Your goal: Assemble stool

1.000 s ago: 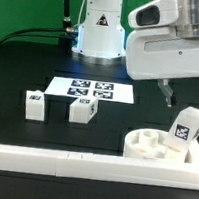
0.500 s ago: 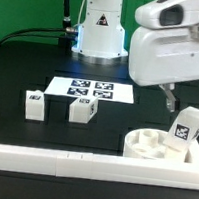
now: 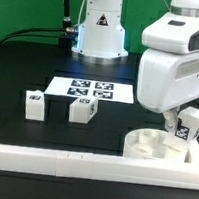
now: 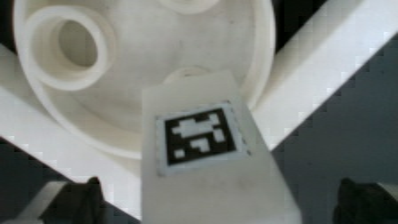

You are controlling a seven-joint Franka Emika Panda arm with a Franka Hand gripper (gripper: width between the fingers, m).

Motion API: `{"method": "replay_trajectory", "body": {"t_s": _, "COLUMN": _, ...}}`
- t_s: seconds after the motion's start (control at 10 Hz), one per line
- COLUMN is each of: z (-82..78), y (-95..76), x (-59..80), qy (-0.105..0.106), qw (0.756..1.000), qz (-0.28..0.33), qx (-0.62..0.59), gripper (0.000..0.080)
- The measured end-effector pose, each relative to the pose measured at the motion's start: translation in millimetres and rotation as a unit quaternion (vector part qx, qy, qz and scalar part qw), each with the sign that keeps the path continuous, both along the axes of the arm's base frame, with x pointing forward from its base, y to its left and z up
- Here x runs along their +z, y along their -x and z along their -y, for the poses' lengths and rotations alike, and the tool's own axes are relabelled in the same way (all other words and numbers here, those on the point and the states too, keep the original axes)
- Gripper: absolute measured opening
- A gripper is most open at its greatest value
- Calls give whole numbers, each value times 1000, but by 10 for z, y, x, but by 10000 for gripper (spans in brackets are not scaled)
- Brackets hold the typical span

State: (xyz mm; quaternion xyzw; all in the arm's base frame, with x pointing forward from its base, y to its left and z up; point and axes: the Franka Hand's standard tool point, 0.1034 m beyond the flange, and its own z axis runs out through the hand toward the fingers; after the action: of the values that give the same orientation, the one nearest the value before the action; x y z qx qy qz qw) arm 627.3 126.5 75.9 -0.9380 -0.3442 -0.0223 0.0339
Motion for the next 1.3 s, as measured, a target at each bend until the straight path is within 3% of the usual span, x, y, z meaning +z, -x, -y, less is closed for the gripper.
{"method": "replay_trajectory", "body": {"t_s": 0.1, "z": 2, "y": 1, "x": -3, "qy": 0, "qw": 1000, "qz": -1, "qx": -9, "gripper": 623}}
{"method": "replay_trajectory", "body": {"t_s": 0.2, "z": 3, "y": 1, "x": -5, "qy": 0, "qw": 1000, "qz": -1, "qx": -13, "gripper": 450}}
{"method": "replay_trajectory", "body": {"t_s": 0.3, "z": 13, "y": 1, "x": -8, "qy": 0, "qw": 999, "qz": -3, "qx": -37, "gripper": 337}}
{"method": "replay_trajectory", "body": {"t_s": 0.6, "z": 33, "y": -5, "x": -10, "qy": -3, "qw": 985, "qz": -13, "qx": -175, "gripper": 337}}
{"method": "replay_trajectory", "body": {"t_s": 0.8, "z": 72, "y": -24, "x": -5, "qy": -14, "qw": 936, "qz": -7, "qx": -351, "gripper": 337}}
{"method": "replay_trajectory", "body": {"t_s": 1.0, "z": 120, "y": -24, "x": -17, "qy": -23, "qw": 867, "qz": -15, "qx": -497, "gripper": 337}}
{"method": "replay_trajectory", "body": {"t_s": 1.2, "z": 167, "y": -35, "x": -16, "qy": -36, "qw": 813, "qz": -30, "qx": -580, "gripper": 337}}
{"method": "replay_trajectory", "body": {"t_s": 1.3, "z": 168, "y": -33, "x": -18, "qy": -36, "qw": 799, "qz": -32, "qx": -599, "gripper": 337}}
